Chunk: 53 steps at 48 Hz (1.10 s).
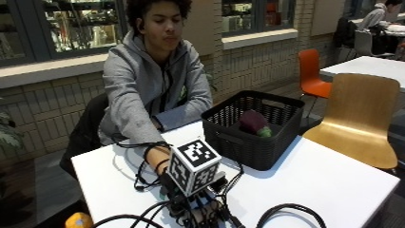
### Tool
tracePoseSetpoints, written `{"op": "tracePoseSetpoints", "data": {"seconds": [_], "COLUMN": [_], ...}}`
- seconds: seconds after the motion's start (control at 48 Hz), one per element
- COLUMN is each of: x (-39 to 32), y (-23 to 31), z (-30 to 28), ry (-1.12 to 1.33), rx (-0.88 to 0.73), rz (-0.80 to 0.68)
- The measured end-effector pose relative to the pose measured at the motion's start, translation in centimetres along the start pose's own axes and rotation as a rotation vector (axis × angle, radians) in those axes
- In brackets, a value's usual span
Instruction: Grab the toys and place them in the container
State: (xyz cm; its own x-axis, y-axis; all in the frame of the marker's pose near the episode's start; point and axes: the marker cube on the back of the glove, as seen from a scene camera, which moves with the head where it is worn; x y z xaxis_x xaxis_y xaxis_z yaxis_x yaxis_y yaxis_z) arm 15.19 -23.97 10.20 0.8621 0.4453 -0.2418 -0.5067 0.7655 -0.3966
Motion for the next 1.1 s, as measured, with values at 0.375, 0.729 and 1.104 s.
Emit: {"op": "tracePoseSetpoints", "data": {"seconds": [0.375,0.729,1.104], "x": [0.5,-5.3,-21.3], "y": [0.4,5.5,13.4], "z": [-0.6,-9.8,-14.5], "ry": [-0.125,-0.063,0.056], "rx": [0.179,0.419,0.51], "rz": [-0.011,-0.243,-0.637]}}
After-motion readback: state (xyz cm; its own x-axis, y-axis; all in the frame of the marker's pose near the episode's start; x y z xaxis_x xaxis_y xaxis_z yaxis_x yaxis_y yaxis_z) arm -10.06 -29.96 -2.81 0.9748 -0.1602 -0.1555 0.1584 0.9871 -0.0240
